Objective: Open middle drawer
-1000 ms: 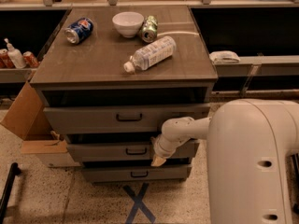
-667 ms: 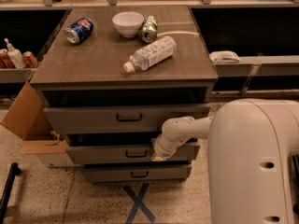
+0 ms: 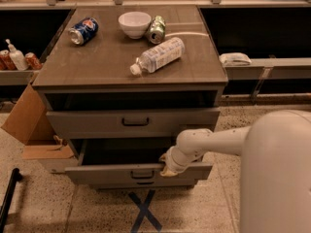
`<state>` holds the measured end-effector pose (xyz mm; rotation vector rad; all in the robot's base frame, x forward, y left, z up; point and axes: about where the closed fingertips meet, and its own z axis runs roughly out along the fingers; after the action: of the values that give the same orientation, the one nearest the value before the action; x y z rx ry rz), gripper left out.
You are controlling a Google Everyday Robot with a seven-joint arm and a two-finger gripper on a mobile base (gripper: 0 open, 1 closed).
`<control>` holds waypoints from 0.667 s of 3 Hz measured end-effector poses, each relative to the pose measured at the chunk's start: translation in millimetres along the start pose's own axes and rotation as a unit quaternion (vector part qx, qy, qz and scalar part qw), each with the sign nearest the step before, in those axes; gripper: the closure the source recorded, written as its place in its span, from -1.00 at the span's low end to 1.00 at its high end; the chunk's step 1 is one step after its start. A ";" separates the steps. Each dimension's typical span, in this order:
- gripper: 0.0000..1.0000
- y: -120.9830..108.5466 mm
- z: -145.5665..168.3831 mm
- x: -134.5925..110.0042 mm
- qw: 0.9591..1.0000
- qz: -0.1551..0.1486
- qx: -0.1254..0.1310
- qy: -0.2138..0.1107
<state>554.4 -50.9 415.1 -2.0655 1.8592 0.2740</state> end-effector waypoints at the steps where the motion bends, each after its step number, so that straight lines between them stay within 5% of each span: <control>1: 0.49 0.0 0.7 -0.6 1.000 0.000 -0.001 0.000; 2: 0.02 0.9 2.1 -1.2 1.000 -0.001 -0.002 0.000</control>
Offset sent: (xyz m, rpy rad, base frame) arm 0.0003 0.0005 0.0000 0.0000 0.0000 0.0000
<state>553.5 -49.1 413.5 -2.0687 1.8585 0.2784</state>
